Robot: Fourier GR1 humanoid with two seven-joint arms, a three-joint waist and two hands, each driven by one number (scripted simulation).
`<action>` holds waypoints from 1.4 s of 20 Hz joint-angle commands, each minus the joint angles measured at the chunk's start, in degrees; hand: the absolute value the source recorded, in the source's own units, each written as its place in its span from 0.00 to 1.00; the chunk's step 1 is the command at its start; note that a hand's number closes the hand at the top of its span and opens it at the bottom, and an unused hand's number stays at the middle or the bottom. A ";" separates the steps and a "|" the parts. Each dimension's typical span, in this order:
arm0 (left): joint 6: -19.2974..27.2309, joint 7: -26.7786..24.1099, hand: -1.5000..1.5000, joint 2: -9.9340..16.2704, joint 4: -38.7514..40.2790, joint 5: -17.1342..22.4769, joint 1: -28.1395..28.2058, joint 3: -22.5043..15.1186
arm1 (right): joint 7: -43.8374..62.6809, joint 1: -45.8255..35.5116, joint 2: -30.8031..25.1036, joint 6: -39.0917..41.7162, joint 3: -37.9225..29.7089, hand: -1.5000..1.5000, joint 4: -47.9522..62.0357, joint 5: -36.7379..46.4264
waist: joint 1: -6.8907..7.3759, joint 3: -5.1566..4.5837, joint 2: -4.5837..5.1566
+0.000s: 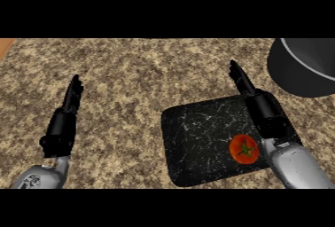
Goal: Pick the tomato from the tray and place it in the pot
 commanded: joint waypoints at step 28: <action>-19.07 10.37 0.50 -1.66 7.82 11.12 3.90 -4.75 | 31.14 44.34 19.07 -35.97 9.98 0.00 -40.08 64.24 | 0.69 0.71 0.68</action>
